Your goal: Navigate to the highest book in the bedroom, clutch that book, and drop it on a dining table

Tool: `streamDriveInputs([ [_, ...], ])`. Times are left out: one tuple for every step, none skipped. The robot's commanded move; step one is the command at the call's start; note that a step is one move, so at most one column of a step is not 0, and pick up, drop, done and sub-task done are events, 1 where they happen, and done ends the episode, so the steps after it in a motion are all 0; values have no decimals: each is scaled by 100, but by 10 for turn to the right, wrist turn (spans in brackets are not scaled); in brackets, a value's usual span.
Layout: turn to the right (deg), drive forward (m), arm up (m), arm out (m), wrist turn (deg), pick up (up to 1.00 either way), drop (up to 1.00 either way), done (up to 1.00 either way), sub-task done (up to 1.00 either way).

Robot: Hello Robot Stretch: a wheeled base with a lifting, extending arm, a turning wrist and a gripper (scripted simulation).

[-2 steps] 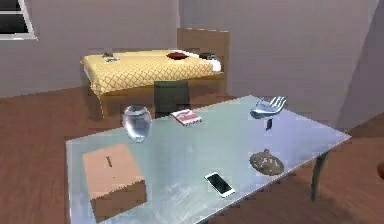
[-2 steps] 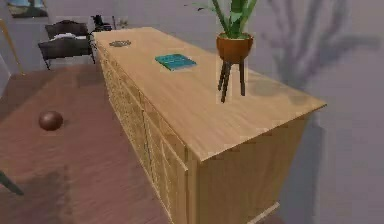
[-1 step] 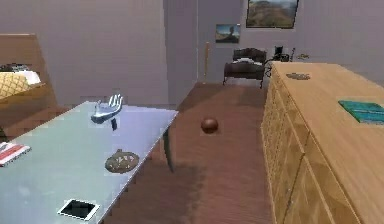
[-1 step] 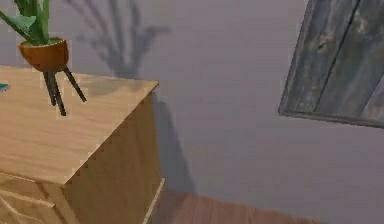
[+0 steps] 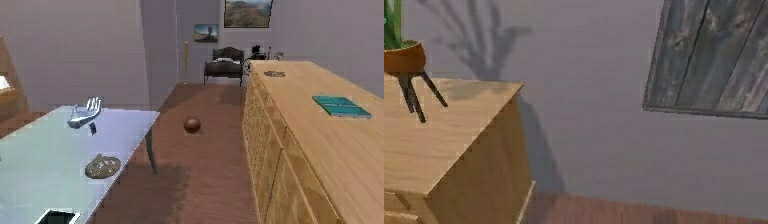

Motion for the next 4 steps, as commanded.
streamDriveInputs([
  [0, 85, 0, 0, 0, 0, 0, 0, 0],
  [-150, 0, 0, 0, 0, 0, 0, 0, 0],
  [0, 0, 50, 0, 0, 0, 0, 0, 0],
  [0, 0, 38, 0, 0, 0, 0, 0, 0],
])
